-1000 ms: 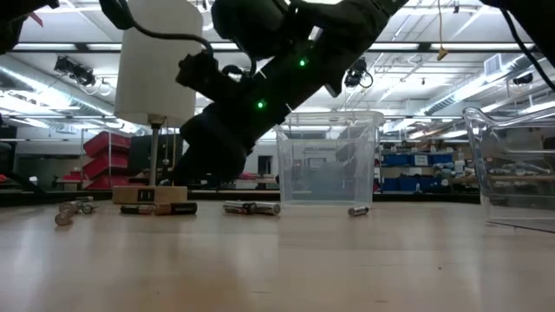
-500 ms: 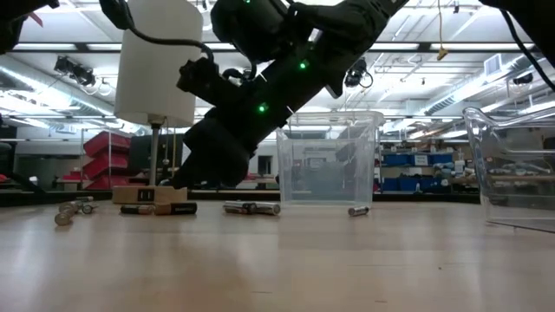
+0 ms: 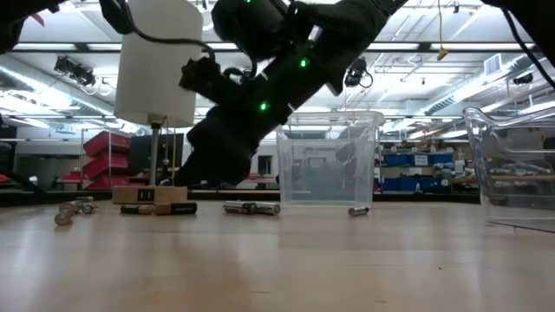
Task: Sort batteries
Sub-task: Put the brown battery into the top transparent bin
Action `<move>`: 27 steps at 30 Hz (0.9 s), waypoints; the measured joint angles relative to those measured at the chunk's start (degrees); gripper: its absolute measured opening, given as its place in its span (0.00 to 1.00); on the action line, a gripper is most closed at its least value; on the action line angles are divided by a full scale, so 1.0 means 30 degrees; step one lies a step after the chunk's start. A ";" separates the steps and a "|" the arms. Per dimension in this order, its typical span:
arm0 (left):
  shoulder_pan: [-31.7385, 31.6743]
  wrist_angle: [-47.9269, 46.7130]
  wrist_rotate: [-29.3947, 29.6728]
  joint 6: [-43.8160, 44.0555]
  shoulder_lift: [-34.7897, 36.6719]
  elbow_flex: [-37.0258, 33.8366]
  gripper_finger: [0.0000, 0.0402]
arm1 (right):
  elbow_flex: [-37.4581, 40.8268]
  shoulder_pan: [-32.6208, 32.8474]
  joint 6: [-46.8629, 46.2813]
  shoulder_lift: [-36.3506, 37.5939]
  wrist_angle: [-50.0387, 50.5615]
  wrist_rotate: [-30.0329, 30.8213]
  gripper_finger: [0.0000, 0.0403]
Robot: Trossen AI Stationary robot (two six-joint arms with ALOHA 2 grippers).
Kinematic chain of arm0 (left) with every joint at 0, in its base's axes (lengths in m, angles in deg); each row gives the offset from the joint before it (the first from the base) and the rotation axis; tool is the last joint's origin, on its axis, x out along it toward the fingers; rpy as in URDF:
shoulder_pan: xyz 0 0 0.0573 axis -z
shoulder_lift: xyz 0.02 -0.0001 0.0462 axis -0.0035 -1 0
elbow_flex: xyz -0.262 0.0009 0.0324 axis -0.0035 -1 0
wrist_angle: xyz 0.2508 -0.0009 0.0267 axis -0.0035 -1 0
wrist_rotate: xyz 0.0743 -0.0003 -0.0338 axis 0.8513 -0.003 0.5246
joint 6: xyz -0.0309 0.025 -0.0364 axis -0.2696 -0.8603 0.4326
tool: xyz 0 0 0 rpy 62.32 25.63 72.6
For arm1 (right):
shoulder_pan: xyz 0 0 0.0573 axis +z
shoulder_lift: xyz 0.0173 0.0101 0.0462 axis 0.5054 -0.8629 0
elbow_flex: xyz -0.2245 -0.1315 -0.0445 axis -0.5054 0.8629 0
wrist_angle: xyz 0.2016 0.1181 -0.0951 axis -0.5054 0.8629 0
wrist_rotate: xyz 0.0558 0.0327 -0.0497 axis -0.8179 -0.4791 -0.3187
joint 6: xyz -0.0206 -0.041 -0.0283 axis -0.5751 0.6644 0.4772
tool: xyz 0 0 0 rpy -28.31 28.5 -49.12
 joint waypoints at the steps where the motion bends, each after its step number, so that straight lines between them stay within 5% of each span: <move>1: -0.0004 -0.0563 -0.0009 0.0305 -0.0001 -0.0001 0.00 | 0.0000 0.0173 0.0244 0.0310 0.0175 0.0168 0.29; 12: -0.0007 -0.8293 0.0033 0.3379 -0.0418 -0.0007 0.00 | -0.0022 0.1085 0.0169 0.4584 0.5578 0.0668 0.29; 18: 0.0000 -0.8144 0.0012 0.5196 -0.3263 -0.0007 0.00 | -0.0015 0.1221 -0.1676 0.6938 0.9914 0.0720 0.29; 27: -0.0002 -0.8115 -0.0179 0.7480 -0.7664 -0.0007 0.02 | -0.0015 0.2426 -0.4074 1.0222 1.5480 0.4521 0.29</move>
